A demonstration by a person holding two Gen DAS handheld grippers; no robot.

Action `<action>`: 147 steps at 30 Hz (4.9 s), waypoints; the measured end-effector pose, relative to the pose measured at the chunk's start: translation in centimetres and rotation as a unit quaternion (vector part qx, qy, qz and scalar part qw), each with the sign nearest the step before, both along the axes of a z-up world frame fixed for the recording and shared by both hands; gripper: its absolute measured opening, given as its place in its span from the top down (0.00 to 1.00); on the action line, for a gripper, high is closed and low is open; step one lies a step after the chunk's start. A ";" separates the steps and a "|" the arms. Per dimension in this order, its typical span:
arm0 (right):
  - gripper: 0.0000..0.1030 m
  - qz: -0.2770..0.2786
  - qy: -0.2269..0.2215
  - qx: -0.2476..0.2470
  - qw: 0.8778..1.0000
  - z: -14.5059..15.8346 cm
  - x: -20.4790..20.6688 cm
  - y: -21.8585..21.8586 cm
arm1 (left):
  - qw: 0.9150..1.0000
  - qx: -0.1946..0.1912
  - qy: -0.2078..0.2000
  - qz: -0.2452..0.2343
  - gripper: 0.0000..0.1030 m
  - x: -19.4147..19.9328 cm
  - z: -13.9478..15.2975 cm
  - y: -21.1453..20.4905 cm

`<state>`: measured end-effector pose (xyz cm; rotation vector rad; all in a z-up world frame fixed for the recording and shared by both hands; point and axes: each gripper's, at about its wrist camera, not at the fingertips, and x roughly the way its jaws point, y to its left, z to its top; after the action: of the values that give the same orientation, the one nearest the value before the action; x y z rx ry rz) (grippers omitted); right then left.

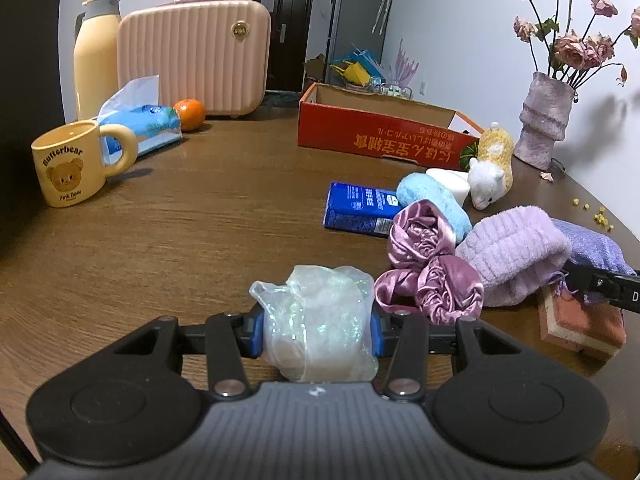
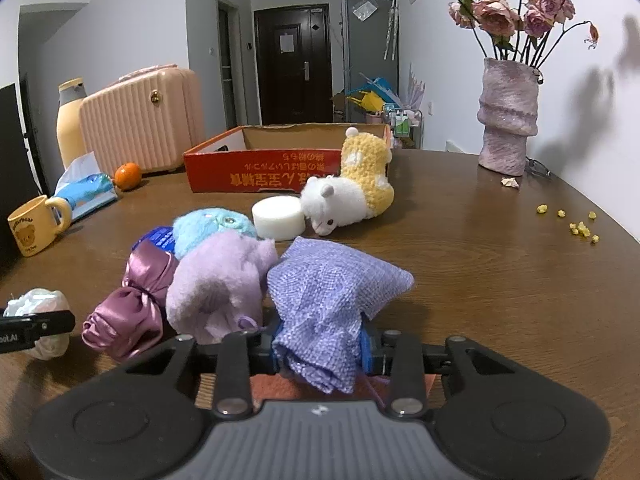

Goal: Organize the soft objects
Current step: 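Close the right gripper on the purple drawstring pouch and lift it, then carry the plastic bag and purple pouch in both grippers over the red box, then open both grippers to drop the bag and pouch into the red box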

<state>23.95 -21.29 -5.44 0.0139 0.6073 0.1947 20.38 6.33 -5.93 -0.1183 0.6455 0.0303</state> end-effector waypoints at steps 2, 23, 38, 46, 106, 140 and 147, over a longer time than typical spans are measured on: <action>0.68 -0.001 -0.006 0.003 1.000 0.2 -0.3 -0.2 | 1.000 0.002 -0.005 0.001 0.55 -0.2 0.3 -0.1; 0.68 0.023 -0.074 -0.005 0.997 3.0 -1.2 -0.5 | 0.997 0.022 -0.067 -0.009 0.55 -0.4 4.5 -2.3; 0.68 0.047 -0.105 -0.016 0.993 4.8 1.4 0.0 | 0.995 0.031 -0.097 -0.023 0.55 2.8 6.8 -3.5; 0.68 0.057 -0.119 -0.012 0.991 5.5 3.6 -0.1 | 0.993 0.029 -0.109 -0.022 0.55 5.4 7.8 -3.8; 0.67 0.113 -0.120 -0.040 0.985 5.5 28.7 3.6 | 0.991 0.065 -0.113 -0.016 0.55 32.8 5.8 -3.5; 0.54 0.057 -0.058 -0.067 0.994 1.9 34.4 6.8 | 0.992 0.102 -0.074 0.017 0.44 39.2 1.3 -4.5; 0.10 0.049 -0.078 -0.058 0.994 2.4 33.8 6.2 | 0.990 0.090 -0.098 0.044 0.00 38.3 1.9 -3.6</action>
<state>57.78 -15.12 -3.08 -0.1438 0.4620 0.2533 58.72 2.78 -4.01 0.0249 0.4390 0.1609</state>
